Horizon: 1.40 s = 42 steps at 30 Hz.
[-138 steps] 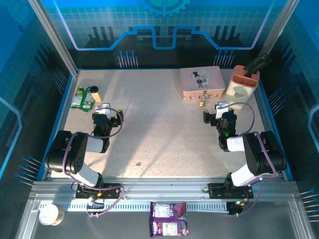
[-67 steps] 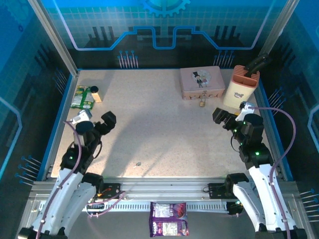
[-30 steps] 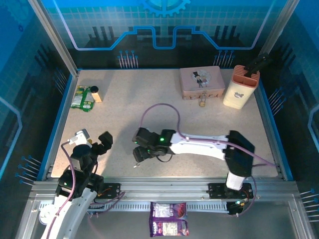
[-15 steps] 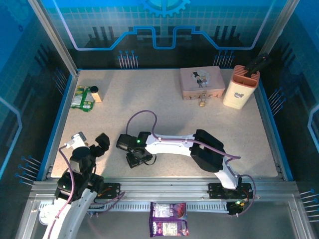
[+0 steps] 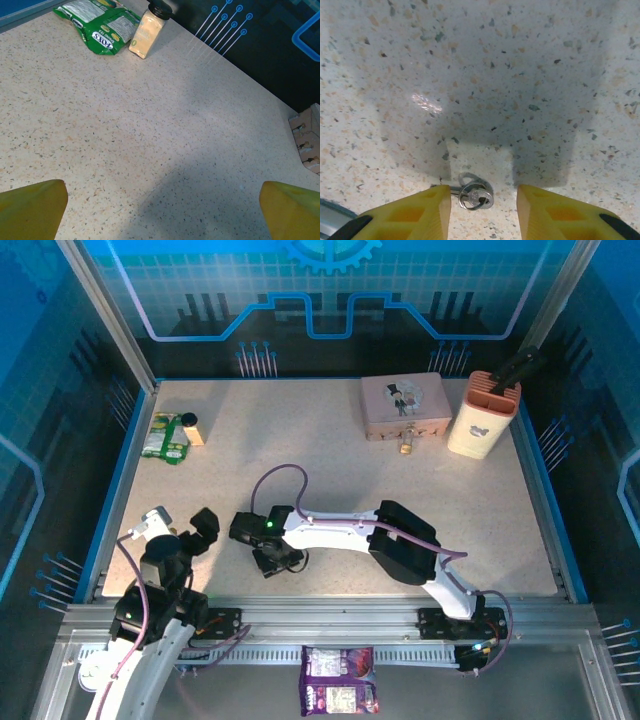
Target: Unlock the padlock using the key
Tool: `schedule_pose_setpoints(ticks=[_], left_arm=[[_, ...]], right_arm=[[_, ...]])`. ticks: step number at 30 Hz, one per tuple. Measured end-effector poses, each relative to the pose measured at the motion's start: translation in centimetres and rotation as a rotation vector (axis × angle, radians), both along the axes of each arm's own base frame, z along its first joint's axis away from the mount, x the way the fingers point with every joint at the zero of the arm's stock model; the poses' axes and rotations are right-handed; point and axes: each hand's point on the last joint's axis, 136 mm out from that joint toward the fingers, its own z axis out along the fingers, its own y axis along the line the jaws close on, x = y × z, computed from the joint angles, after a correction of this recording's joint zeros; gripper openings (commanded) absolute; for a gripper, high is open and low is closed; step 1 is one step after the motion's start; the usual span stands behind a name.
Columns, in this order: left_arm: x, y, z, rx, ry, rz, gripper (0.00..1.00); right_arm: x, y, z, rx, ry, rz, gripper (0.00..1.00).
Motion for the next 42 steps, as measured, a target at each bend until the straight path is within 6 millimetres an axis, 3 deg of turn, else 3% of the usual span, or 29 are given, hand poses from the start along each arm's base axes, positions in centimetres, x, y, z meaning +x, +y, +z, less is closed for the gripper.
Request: schedule_pose_setpoints(ticks=[25,38,42], left_arm=[[0.0,0.2,0.0,0.004,0.000,0.009,0.99],[0.2,0.0,-1.3,0.009,0.025,0.004,0.99],[0.8,-0.9,-1.6,-0.008,0.031,-0.041,0.99]], right_arm=[[-0.3,0.4,-0.5,0.000,0.022,-0.001,0.15],[-0.5,-1.8,-0.1,0.088,-0.001,-0.082,0.01],[0.1,-2.3,0.5,0.151,-0.014,-0.133,0.00]])
